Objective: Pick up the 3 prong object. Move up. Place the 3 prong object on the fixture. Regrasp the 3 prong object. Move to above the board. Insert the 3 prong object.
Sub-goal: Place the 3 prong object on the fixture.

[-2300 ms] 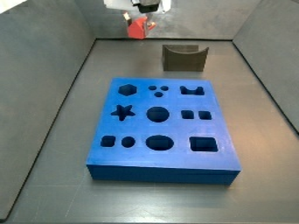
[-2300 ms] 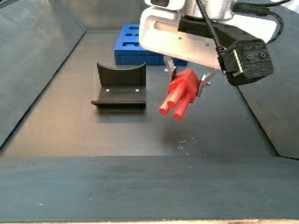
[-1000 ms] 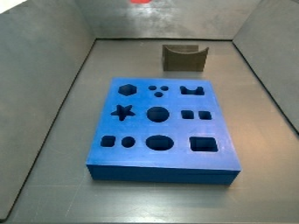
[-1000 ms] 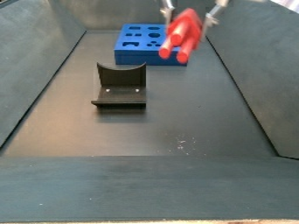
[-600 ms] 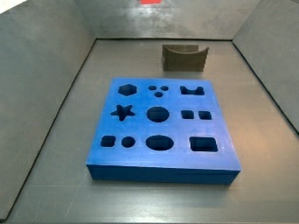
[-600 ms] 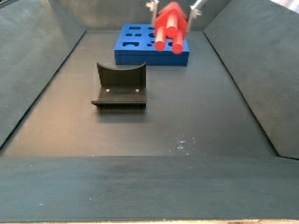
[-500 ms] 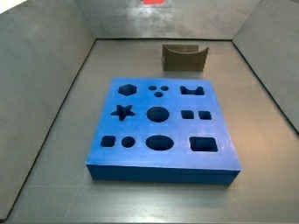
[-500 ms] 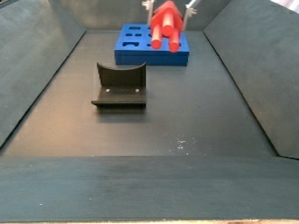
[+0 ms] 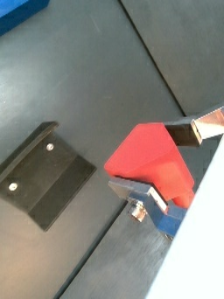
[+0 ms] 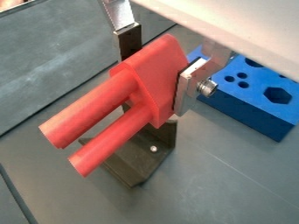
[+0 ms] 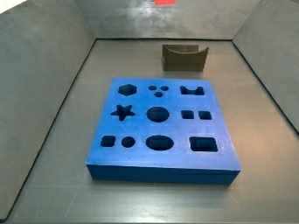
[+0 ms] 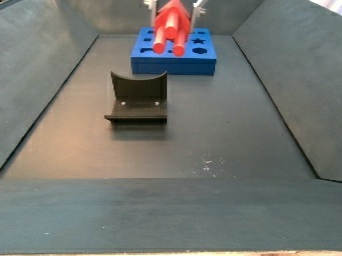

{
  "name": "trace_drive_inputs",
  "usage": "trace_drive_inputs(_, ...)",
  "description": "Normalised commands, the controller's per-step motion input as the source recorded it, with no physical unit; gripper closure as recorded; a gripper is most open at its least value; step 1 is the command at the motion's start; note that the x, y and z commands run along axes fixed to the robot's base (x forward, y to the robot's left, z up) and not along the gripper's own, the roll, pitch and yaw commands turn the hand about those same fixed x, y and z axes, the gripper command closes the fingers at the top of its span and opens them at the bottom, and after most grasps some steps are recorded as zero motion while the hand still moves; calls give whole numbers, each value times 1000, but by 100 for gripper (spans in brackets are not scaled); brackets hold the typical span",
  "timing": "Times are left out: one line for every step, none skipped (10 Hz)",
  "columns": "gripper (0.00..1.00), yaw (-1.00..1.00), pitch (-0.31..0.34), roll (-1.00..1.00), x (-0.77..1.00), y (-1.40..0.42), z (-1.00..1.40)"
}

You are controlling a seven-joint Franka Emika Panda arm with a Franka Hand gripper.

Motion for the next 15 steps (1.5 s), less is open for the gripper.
trace_drive_inputs(100, 32, 139, -94, 671, -17, 12)
trace_drive_inputs(100, 34, 149, -87, 555, -11, 15)
trace_drive_inputs(100, 88, 155, -1000, 850, -317, -130)
trace_drive_inputs(100, 72, 151, -1000, 753, -249, -118)
trace_drive_inputs(100, 50, 159, -1000, 673, -114, -72)
trace_drive_inputs(100, 38, 166, -1000, 614, -68, -39)
trace_drive_inputs(100, 19, 178, -1000, 496, -16, -15)
trace_drive_inputs(100, 3, 184, -1000, 411, 11, -19)
trace_drive_inputs(100, -22, 193, -1000, 298, 26, -16)
trace_drive_inputs(100, -36, 199, -1000, 242, 30, -11)
trace_drive_inputs(100, -70, 209, -1000, 132, 42, -11)
trace_drive_inputs(100, -101, 206, -1000, 69, 46, -8)
trace_drive_inputs(100, -138, 171, -881, 49, 43, -7)
trace_drive_inputs(100, -148, 146, -764, 56, 43, -9)
trace_drive_inputs(100, -152, 103, -471, 82, 48, -18)
